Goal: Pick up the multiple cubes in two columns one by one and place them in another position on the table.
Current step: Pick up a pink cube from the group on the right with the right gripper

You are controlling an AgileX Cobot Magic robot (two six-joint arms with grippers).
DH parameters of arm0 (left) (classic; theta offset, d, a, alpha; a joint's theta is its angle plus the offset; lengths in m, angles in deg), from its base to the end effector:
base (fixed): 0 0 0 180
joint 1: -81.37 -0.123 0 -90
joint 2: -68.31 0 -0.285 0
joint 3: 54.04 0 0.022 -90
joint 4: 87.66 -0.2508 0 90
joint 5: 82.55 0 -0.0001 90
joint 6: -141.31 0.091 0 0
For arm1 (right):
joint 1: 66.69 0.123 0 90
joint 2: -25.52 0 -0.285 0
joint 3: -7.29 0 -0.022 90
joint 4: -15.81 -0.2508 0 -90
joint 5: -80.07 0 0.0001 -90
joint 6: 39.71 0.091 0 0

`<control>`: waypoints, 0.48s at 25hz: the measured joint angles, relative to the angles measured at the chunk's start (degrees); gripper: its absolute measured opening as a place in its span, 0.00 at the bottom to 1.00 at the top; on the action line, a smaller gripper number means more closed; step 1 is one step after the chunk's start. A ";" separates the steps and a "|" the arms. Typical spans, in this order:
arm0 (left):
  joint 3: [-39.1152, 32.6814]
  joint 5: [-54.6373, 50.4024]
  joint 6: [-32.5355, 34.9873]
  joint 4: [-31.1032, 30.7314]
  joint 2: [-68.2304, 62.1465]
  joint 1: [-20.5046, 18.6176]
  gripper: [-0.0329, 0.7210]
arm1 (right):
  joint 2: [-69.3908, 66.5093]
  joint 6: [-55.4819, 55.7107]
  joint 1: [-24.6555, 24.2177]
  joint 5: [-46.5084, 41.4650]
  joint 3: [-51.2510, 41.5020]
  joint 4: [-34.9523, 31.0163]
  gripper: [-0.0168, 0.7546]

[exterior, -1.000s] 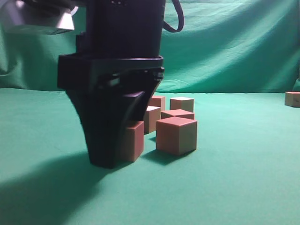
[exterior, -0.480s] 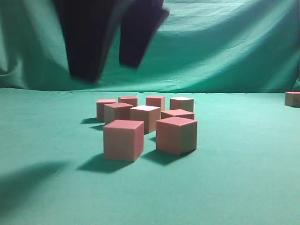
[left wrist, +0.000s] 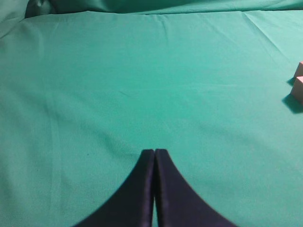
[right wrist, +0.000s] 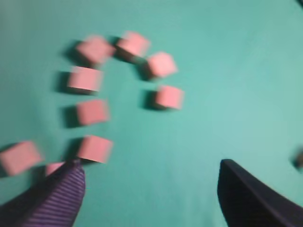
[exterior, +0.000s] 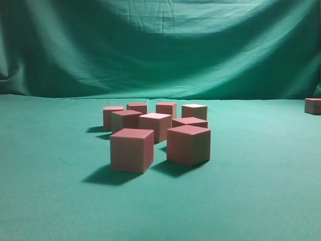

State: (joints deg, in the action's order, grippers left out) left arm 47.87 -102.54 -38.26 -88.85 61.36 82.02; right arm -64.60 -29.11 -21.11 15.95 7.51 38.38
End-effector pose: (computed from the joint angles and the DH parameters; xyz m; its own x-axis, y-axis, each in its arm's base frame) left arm 0.0529 0.0000 0.1774 -0.2590 0.0300 -0.9654 0.0115 0.9995 0.0279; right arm 0.2262 0.1859 0.3549 -0.6221 -0.6274 -0.4683 -0.5541 0.7754 -0.3028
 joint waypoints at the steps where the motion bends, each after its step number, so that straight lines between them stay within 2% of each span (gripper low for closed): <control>1: 0.00 0.00 0.00 0.00 0.00 0.00 0.04 | 0.12 0.85 -3.49 -1.04 0.00 0.44 0.75; 6: 0.00 0.00 0.00 0.00 0.00 0.00 0.04 | -1.66 2.58 -21.42 -0.66 0.00 -4.52 0.75; 10: 0.00 0.00 0.00 0.00 0.00 0.00 0.04 | -6.29 2.96 -33.22 2.47 0.00 -10.44 0.75; 12: 0.00 0.00 0.00 0.00 0.00 0.00 0.04 | -9.61 3.06 -37.34 5.13 0.00 -13.19 0.75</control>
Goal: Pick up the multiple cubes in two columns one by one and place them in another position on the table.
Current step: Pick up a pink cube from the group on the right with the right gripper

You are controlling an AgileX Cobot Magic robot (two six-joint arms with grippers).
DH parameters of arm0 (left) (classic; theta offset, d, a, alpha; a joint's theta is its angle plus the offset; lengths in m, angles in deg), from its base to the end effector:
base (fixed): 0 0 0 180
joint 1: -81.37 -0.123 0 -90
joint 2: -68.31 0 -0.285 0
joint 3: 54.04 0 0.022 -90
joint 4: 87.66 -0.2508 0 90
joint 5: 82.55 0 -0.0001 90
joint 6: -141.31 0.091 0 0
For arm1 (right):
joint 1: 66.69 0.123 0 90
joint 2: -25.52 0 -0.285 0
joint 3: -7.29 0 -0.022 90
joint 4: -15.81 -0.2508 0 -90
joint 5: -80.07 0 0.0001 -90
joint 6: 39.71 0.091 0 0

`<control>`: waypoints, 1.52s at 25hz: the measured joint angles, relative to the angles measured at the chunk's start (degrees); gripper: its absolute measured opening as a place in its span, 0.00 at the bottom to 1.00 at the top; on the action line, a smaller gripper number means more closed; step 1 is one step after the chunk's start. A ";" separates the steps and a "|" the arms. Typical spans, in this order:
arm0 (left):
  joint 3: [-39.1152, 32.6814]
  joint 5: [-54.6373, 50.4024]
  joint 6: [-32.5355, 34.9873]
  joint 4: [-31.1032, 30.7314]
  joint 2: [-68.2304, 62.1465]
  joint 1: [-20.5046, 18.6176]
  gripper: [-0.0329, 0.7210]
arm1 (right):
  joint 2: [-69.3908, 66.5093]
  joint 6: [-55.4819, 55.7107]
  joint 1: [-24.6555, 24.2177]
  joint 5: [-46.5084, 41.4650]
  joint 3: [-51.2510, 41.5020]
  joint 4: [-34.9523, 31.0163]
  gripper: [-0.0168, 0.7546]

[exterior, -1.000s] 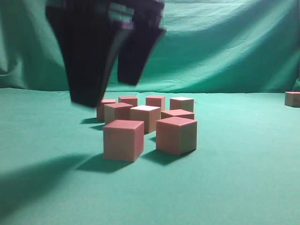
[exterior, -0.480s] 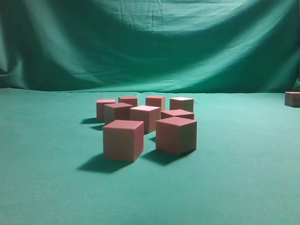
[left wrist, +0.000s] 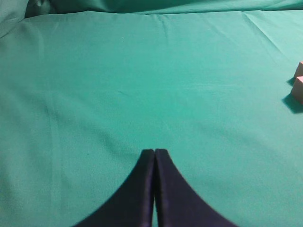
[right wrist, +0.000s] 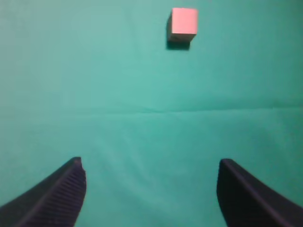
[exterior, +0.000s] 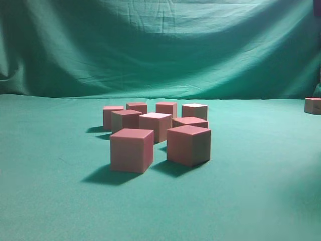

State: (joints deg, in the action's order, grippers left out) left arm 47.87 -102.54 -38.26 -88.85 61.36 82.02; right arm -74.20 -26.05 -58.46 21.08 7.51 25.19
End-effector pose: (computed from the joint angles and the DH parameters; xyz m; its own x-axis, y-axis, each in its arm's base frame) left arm 0.0529 0.0000 0.1774 -0.2590 0.0300 -0.9654 0.0115 0.9995 0.0279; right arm 0.3310 0.0350 0.3005 -0.9216 0.0197 -0.3877 0.0512 0.9961 -0.0712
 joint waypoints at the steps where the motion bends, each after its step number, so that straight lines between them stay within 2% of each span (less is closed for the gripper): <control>1: 0.00 0.00 0.00 0.00 0.00 0.00 0.04 | -1.74 0.00 -1.84 1.61 0.00 -1.18 0.75; 7: 0.00 0.00 0.00 0.00 0.00 0.00 0.04 | -14.19 -2.34 -7.41 4.52 7.78 -5.76 0.75; 16: 0.00 0.00 0.00 0.00 0.00 0.00 0.04 | -31.91 -9.87 -7.93 4.72 25.73 -6.26 0.75; 32: 0.00 0.00 0.00 0.00 0.00 0.00 0.04 | -38.14 -11.69 -7.93 6.66 27.53 -4.45 0.75; 38: 0.00 0.00 0.00 0.00 0.00 0.00 0.04 | -38.14 -11.13 -7.93 6.64 27.53 -4.78 0.35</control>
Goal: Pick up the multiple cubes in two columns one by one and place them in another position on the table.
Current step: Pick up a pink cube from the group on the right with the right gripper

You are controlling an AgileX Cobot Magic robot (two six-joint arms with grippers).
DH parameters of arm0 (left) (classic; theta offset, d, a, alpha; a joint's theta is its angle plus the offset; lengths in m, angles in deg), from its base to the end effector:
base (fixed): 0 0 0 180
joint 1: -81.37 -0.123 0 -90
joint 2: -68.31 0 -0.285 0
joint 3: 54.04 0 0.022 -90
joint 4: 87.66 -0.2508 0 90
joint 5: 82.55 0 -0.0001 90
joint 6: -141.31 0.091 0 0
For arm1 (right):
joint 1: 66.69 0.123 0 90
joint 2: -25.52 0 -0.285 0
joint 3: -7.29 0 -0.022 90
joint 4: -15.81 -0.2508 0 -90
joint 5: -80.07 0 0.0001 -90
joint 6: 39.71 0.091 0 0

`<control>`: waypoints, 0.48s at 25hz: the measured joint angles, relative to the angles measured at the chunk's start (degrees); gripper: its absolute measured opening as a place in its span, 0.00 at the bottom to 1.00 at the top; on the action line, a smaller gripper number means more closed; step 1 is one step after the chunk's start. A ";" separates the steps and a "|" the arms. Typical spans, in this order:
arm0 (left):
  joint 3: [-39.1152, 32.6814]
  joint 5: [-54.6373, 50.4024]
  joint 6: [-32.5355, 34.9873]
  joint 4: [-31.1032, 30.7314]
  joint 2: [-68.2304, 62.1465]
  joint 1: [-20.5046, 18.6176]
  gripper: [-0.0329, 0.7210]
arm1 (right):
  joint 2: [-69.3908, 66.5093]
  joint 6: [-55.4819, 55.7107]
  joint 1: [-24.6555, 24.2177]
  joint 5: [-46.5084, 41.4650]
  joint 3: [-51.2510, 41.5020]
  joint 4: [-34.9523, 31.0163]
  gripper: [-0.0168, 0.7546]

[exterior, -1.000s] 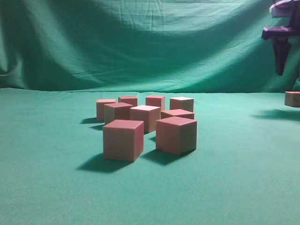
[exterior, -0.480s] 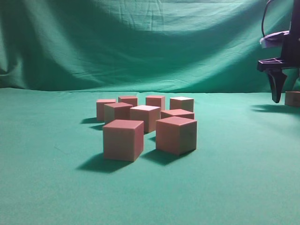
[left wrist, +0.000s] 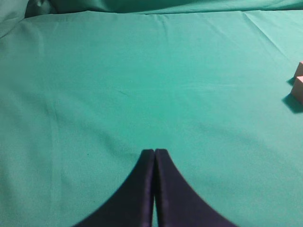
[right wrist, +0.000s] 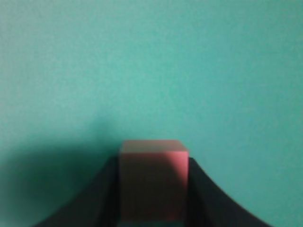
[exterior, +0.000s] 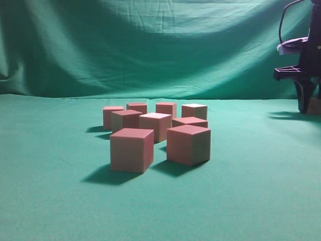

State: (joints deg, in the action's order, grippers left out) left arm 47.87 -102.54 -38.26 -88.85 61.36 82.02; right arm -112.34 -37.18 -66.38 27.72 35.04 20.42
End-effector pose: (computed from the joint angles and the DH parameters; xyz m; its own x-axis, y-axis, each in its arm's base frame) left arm 0.0529 0.0000 0.1774 -0.2590 0.0300 -0.9654 0.0115 0.9995 0.0279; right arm 0.4818 -0.0032 0.1621 -0.9531 -0.0102 -0.3026 0.0091 0.9980 -0.0622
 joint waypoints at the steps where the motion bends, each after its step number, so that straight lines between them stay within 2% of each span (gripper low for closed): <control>1: 0.00 0.00 0.00 0.00 0.00 0.00 0.04 | 0.00 0.47 0.00 0.00 0.09 0.00 0.36; 7: 0.00 0.00 0.00 0.00 0.00 0.00 0.04 | 2.06 1.27 0.00 -2.14 0.57 -3.09 0.36; 12: 0.00 0.00 0.00 0.00 0.00 0.00 0.04 | 11.89 -2.68 0.12 -5.37 0.69 -12.98 0.36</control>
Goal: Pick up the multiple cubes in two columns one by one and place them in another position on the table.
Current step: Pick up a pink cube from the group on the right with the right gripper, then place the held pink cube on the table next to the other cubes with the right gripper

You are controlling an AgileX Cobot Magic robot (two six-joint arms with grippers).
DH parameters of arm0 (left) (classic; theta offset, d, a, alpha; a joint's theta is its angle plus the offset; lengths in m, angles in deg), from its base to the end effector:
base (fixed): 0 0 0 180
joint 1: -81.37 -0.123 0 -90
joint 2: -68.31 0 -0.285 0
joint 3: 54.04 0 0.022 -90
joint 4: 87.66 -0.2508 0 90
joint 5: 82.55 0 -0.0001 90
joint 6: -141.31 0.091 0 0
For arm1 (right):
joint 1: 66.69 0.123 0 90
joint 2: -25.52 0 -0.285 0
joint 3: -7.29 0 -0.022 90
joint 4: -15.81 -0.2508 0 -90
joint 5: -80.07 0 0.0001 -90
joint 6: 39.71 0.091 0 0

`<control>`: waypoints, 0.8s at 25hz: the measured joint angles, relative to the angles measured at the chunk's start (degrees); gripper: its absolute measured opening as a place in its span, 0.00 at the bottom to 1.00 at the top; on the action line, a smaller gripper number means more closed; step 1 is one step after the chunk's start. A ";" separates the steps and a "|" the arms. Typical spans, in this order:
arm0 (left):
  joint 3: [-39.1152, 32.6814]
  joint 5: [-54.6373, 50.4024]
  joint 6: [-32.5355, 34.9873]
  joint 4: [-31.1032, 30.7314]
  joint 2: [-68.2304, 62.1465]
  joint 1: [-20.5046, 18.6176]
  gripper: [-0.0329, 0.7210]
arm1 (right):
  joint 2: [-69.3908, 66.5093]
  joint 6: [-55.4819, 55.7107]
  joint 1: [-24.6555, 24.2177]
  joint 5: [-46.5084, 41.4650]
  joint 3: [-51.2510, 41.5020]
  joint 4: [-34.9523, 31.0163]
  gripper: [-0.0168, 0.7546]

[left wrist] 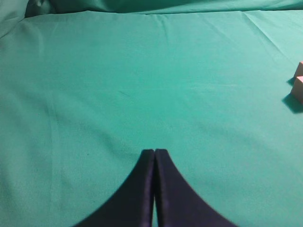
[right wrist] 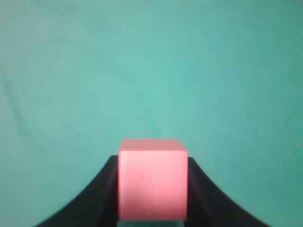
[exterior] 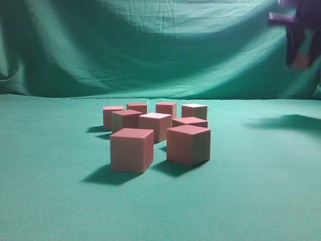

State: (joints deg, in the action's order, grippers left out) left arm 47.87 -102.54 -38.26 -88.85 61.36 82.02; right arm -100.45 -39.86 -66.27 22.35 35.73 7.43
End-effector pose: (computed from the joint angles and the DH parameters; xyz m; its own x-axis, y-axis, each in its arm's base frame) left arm 0.0529 0.0000 0.1774 -0.2590 0.0300 -0.9654 0.0115 0.9995 0.0279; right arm 0.4569 0.0146 0.2607 -0.9080 0.0686 -0.4134 0.0095 0.9896 0.1434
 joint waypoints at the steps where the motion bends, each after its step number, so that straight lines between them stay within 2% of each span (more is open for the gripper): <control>1: 0.00 0.00 0.00 0.00 0.00 0.00 0.04 | 2.37 -2.46 0.23 -1.53 0.24 -1.74 0.36; 4: 0.00 0.00 0.00 0.00 0.00 0.00 0.04 | 8.52 -7.82 2.86 -6.76 0.35 -6.20 0.36; 9: 0.00 0.00 0.00 0.00 0.00 0.00 0.04 | 15.38 -9.59 10.98 -13.15 0.35 -7.64 0.36; 20: 0.00 0.00 0.00 0.00 0.00 0.00 0.04 | 21.21 -8.42 29.97 -14.07 -0.43 -7.85 0.36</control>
State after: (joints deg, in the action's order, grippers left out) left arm 47.87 -102.54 -38.26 -88.85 61.36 82.02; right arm -79.24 -48.28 -36.29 8.28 35.30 -0.42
